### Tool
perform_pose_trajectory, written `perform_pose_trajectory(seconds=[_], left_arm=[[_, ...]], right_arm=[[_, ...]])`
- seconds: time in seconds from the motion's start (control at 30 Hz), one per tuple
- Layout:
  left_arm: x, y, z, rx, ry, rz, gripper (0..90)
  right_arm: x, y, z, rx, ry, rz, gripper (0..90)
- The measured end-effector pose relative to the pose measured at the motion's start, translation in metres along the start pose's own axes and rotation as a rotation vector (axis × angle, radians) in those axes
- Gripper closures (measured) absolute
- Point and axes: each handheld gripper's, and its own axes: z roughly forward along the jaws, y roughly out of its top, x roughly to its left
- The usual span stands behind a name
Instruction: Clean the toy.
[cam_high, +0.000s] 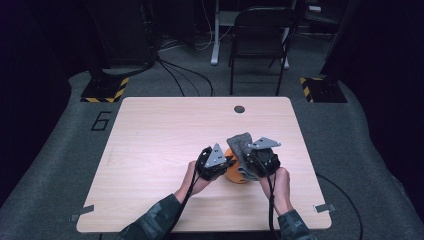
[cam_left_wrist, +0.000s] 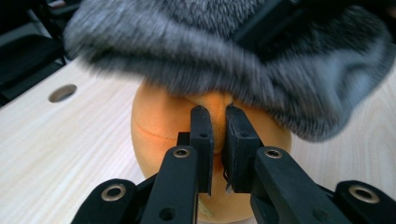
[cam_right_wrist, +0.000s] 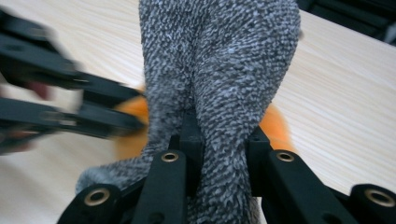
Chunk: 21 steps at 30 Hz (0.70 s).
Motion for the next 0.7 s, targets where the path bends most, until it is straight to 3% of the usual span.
perform_pose_trajectory(seconds=[0.07, 0.13, 0.23, 0.3, 0.37, 0.47, 0.57, 0.63, 0.7], left_arm=[[0.0, 0.0, 0.0, -0.002, -0.001, 0.001, 83.1], [-0.001, 0.0, 0.001, 0.0, -0.006, 0.005, 83.0], [-0.002, 0.0, 0.002, -0.003, -0.004, 0.005, 83.0], [0.0, 0.0, 0.001, -0.001, -0.006, -0.006, 83.0], [0.002, -0.001, 0.001, -0.003, -0.006, -0.011, 83.0], [0.003, 0.0, 0.001, -0.002, -0.002, -0.011, 83.0], [0.004, -0.001, 0.0, -0.002, 0.003, -0.021, 82.9], [0.004, -0.001, 0.0, -0.001, 0.002, -0.018, 82.9], [0.004, -0.001, -0.001, 0.003, 0.004, -0.016, 82.9]], right_arm=[[-0.012, -0.005, 0.002, 0.004, -0.052, 0.011, 76.7], [-0.026, -0.011, 0.005, 0.008, -0.053, 0.053, 76.7], [-0.033, -0.014, 0.006, 0.029, -0.107, 0.055, 76.7], [-0.035, -0.016, 0.005, 0.04, -0.204, 0.031, 76.7], [-0.043, -0.019, 0.002, 0.03, -0.171, 0.07, 76.6], [-0.041, -0.015, -0.008, -0.01, -0.131, 0.063, 76.1], [-0.024, -0.004, -0.019, -0.075, -0.035, 0.031, 75.7], [-0.007, 0.001, -0.018, -0.076, 0.011, -0.008, 75.7], [0.008, 0.001, -0.01, -0.05, 0.01, -0.045, 75.6]])
